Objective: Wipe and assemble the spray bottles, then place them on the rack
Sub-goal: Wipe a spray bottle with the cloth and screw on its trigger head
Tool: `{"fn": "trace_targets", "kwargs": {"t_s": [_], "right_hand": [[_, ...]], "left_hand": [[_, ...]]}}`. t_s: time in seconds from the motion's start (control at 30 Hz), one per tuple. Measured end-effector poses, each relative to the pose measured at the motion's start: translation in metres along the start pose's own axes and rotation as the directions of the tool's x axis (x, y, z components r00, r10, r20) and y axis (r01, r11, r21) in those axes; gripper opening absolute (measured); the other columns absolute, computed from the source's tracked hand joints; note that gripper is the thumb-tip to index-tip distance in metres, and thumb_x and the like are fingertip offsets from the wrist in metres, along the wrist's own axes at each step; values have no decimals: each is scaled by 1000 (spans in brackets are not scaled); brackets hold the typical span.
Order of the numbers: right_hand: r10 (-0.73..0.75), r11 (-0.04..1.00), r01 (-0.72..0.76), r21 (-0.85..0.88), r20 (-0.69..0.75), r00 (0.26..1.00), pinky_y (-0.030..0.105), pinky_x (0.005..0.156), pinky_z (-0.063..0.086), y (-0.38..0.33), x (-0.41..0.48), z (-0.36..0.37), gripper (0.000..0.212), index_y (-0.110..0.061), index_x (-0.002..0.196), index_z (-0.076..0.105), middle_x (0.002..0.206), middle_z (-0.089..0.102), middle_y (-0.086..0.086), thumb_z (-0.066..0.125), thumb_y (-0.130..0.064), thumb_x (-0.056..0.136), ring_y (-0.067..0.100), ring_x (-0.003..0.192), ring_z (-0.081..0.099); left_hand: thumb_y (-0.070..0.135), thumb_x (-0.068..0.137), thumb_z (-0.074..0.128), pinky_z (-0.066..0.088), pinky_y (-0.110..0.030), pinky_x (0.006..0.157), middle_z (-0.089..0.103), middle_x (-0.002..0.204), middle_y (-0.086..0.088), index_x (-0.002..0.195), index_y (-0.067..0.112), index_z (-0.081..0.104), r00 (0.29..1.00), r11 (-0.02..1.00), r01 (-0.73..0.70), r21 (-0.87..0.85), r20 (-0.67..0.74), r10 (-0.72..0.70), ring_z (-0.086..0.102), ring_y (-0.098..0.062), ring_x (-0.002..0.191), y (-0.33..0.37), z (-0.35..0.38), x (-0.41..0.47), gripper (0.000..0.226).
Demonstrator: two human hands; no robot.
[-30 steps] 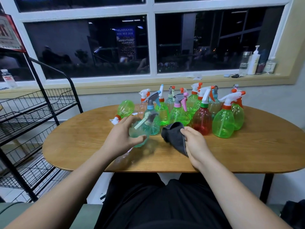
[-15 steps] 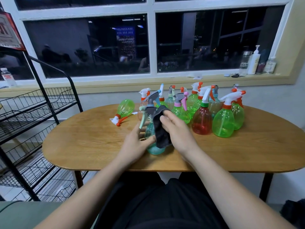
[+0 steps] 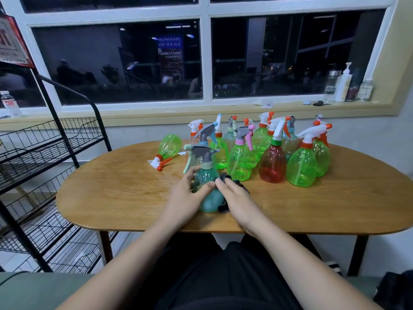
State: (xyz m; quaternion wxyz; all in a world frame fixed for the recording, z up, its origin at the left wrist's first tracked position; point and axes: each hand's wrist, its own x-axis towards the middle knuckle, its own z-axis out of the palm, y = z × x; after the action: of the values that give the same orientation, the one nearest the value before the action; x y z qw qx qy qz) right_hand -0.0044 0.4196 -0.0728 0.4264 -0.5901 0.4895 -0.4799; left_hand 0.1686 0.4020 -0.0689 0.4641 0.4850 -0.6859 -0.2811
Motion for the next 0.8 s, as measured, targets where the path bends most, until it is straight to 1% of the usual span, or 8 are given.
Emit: {"fn": "trace_targets", "kwargs": {"t_s": [0.07,0.13,0.27,0.4,0.53,0.63,0.73,0.8], "right_hand": [[34,999,-34,29,26,999,42,119,43,0,2,-2,53,-27,128,72,112,76,-14,55,-69,99,-6,111,67],[59,994,-66,82,85,995,49,118,45,-4,5,-3,58,-36,126,74,125,76,-13,57,-79,91,7,123,67],[16,991,-30,128,113,993,45,101,54,-34,5,-3,54,-36,126,75,124,78,-7,56,-75,94,13,117,71],[-90,987,77,140,90,992,49,122,39,-37,4,1,60,-36,135,69,139,69,-13,56,-76,93,8,135,59],[-9,994,1,105,70,997,39,129,26,-6,0,4,85,-37,165,34,161,34,-28,54,-79,93,-1,152,31],[71,990,-81,118,87,994,32,105,51,-4,1,2,108,-37,162,41,162,41,-20,54,-97,74,6,145,45],[75,993,-83,84,92,993,33,80,51,-18,8,2,91,-35,140,65,133,67,-12,59,-96,73,11,113,63],[25,993,-32,113,60,998,36,82,52,-29,9,5,76,-31,131,69,125,73,-7,59,-88,81,14,108,66]], "left_hand": [[51,94,75,53,-17,89,74,113,22,136,35,57,1000,1000,-5,26,-26,6,67,9,104,2,2,-2,48],[50,94,75,48,-7,87,70,117,25,137,31,59,999,1000,-4,31,-42,5,63,15,106,1,2,-2,50],[57,91,74,39,-4,99,60,134,13,141,32,61,997,995,-43,95,-56,49,55,13,118,-1,1,0,58],[76,82,68,39,-1,95,55,133,11,144,32,61,996,987,-73,146,-40,80,50,20,117,1,-4,2,76],[81,76,67,46,-12,99,62,134,14,144,26,64,994,985,-85,153,-49,93,58,6,120,0,-10,2,87],[67,82,77,47,-9,94,69,131,19,141,25,67,994,987,-59,150,-83,72,61,13,112,3,-11,0,74],[50,91,79,40,2,83,66,122,22,144,25,63,991,981,-43,191,-114,66,60,12,104,6,-6,-4,61],[46,95,76,39,2,80,68,121,19,145,27,62,988,976,-50,213,-134,80,62,4,109,7,-3,-5,56]]}}
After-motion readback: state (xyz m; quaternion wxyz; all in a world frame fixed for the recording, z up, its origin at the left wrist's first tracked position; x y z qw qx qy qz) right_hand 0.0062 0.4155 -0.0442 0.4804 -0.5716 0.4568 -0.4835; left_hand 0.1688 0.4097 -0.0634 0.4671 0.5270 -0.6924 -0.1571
